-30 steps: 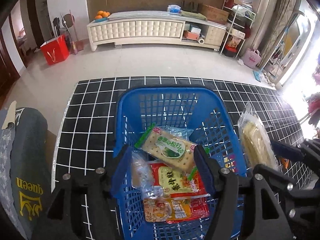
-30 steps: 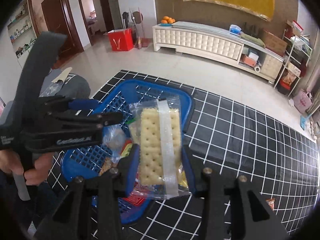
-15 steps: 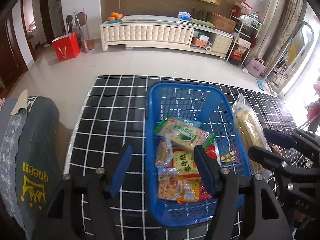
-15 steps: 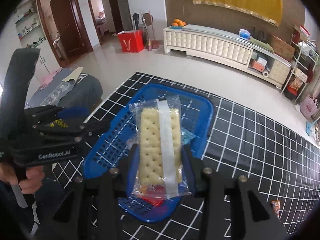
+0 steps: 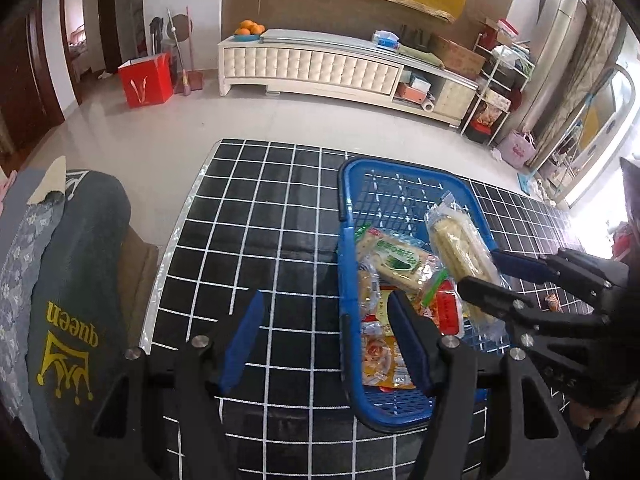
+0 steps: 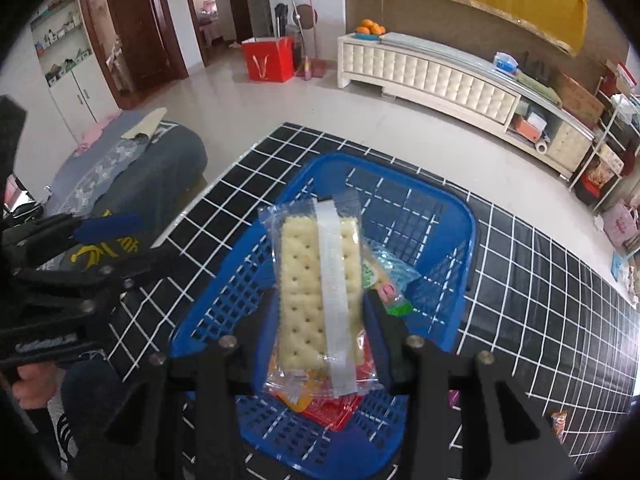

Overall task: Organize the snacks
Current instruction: 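Release the bun bag into the basket with the left gripper while the right gripper lowers the cracker pack, then lower the cracker pack into the basket and open the right gripper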

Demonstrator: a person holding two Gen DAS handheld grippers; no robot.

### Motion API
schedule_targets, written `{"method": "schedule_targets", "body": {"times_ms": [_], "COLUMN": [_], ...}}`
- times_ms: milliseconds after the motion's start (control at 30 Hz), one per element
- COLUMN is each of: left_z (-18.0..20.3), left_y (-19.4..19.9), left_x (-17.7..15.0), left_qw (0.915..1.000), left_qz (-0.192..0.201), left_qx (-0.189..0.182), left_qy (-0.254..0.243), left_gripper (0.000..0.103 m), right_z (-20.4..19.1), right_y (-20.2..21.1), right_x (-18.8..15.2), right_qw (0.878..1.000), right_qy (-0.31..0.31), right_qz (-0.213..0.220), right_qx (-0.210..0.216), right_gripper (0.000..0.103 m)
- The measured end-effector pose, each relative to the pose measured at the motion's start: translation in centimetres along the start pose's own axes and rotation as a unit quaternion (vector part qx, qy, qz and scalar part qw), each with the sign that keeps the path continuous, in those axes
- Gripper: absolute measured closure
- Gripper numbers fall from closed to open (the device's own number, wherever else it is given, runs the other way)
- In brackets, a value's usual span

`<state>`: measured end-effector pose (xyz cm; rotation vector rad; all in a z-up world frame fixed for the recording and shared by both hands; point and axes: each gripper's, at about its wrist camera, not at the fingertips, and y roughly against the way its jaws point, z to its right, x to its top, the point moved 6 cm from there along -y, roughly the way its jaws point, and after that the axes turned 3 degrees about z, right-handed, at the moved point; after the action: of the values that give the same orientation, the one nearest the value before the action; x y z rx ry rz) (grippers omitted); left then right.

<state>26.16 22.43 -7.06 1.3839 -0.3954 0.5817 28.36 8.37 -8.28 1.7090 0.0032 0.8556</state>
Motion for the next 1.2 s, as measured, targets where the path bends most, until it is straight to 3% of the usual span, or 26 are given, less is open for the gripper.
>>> {"method": "schedule_targets", "body": {"times_ms": [200, 500, 633, 767, 1200], "left_z": [-1.6, -3.1, -3.0, -2.3, 3.2], "left_y": [-0.8, -2.8, -3.0, -2.4, 1.4], "left_x": [0.1, 0.2, -0.1, -0.5, -1.8], "left_qw": [0.9999, 0.9993, 0.9992, 0.9995, 0.9992], "left_qz": [-0.001, -0.008, -0.012, -0.013, 0.008], "left_qx": [-0.004, -0.015, -0.018, -0.013, -0.04], "left_qy": [0.012, 0.033, 0.033, 0.025, 0.002], "left_gripper": [0.041, 0.041, 0.041, 0.041, 0.041], "right_z": [0.0, 0.1, 0.0, 0.3, 3.5], "right_y": [-3.2, -6.5, -6.7, -4.7, 4.3], "right_x": [0.8, 2.0, 1.9, 1.9, 1.2], "right_qw": [0.999, 0.998, 0.998, 0.998, 0.997], "right_qy": [-0.017, 0.006, -0.002, 0.009, -0.046], "right_qz": [-0.033, -0.048, -0.063, -0.032, 0.026], "right_qx": [0.005, -0.031, -0.024, -0.045, -0.052], "right_gripper": [0.057, 0.057, 0.037, 0.025, 0.024]}}
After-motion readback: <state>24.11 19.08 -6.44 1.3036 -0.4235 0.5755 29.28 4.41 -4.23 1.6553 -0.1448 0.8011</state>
